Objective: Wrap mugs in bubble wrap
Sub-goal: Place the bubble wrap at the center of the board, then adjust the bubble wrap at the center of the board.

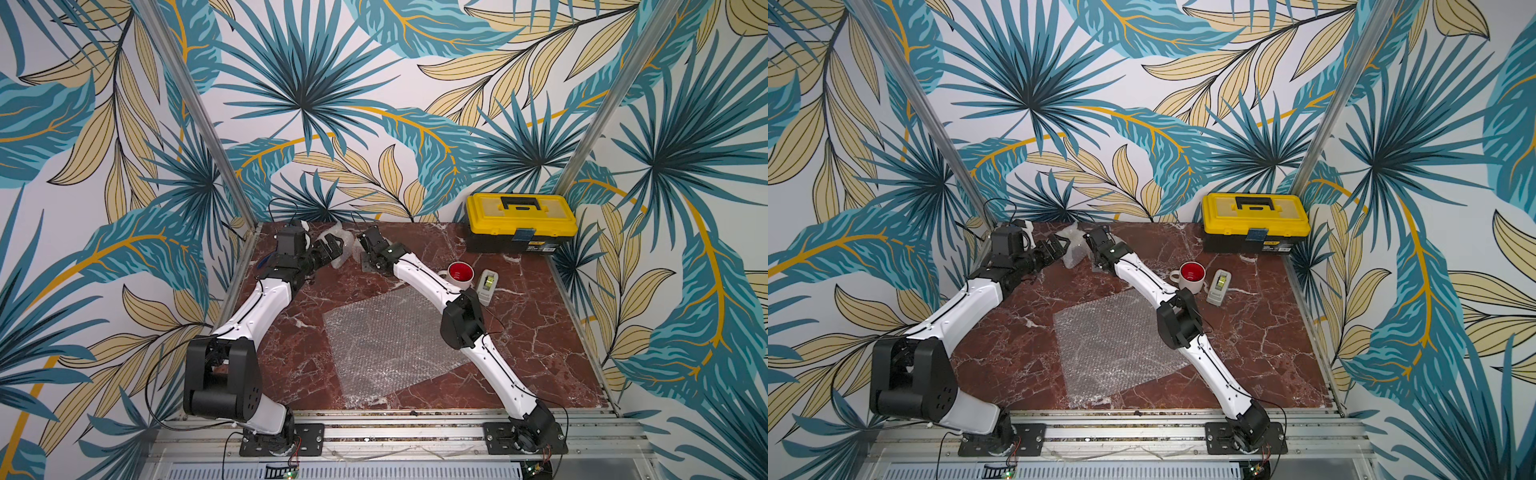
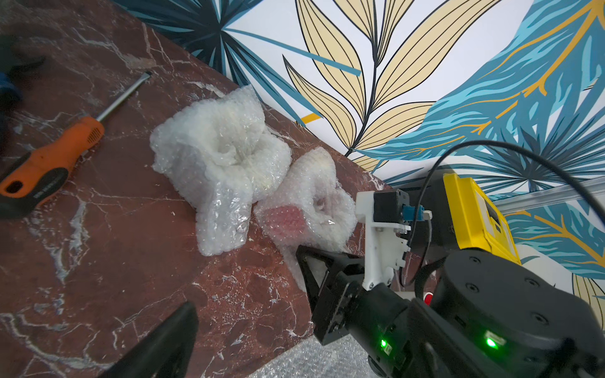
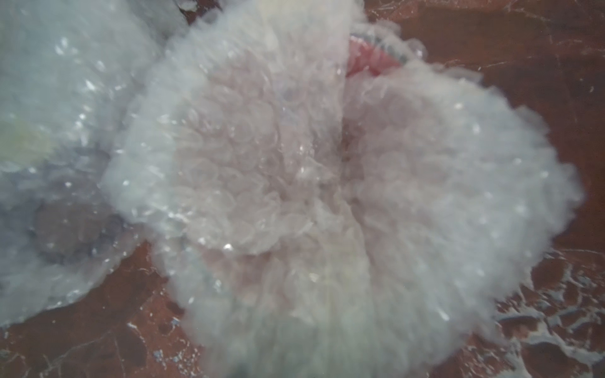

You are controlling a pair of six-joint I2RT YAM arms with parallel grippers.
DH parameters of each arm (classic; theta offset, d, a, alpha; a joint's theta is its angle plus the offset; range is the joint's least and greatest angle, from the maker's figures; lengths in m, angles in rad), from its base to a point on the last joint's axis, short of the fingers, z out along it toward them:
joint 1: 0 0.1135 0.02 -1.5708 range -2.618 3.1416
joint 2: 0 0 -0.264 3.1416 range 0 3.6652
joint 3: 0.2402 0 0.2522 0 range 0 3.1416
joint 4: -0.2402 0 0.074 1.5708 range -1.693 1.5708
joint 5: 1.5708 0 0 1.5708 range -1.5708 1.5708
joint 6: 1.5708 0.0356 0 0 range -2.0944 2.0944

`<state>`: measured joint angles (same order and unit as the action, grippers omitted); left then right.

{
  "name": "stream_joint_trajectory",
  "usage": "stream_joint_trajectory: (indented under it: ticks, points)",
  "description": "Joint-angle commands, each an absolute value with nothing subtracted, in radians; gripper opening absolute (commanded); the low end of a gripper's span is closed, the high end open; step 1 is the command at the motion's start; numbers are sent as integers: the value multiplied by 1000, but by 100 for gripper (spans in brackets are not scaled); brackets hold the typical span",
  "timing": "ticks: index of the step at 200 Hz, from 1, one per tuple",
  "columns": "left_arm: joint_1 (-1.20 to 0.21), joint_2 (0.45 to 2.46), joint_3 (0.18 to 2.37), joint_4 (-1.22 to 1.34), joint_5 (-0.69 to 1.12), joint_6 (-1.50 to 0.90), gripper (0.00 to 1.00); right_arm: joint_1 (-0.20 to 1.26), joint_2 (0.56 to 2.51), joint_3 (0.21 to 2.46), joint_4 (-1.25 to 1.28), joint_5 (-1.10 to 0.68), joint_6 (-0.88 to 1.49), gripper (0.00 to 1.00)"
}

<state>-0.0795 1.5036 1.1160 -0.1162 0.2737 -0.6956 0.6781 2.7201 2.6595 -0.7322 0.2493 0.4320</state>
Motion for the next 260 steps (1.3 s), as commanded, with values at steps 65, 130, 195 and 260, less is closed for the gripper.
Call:
stream_joint_trajectory:
  ticks: [65, 130, 195, 260]
  points:
    - [-139, 1256, 918, -308, 307, -695, 100, 655, 2459, 2450, -552, 22, 365, 59]
    - [-459, 1113, 630, -422, 73, -812, 59, 624, 1768, 1538, -287, 172, 350, 67]
    - [-465, 1305, 646, -463, -51, -777, 28, 483, 1424, 1144, -520, 257, 380, 58]
    - [-379, 1475, 683, -345, -16, -705, 25, 445, 1542, 1188, -532, 287, 645, 64]
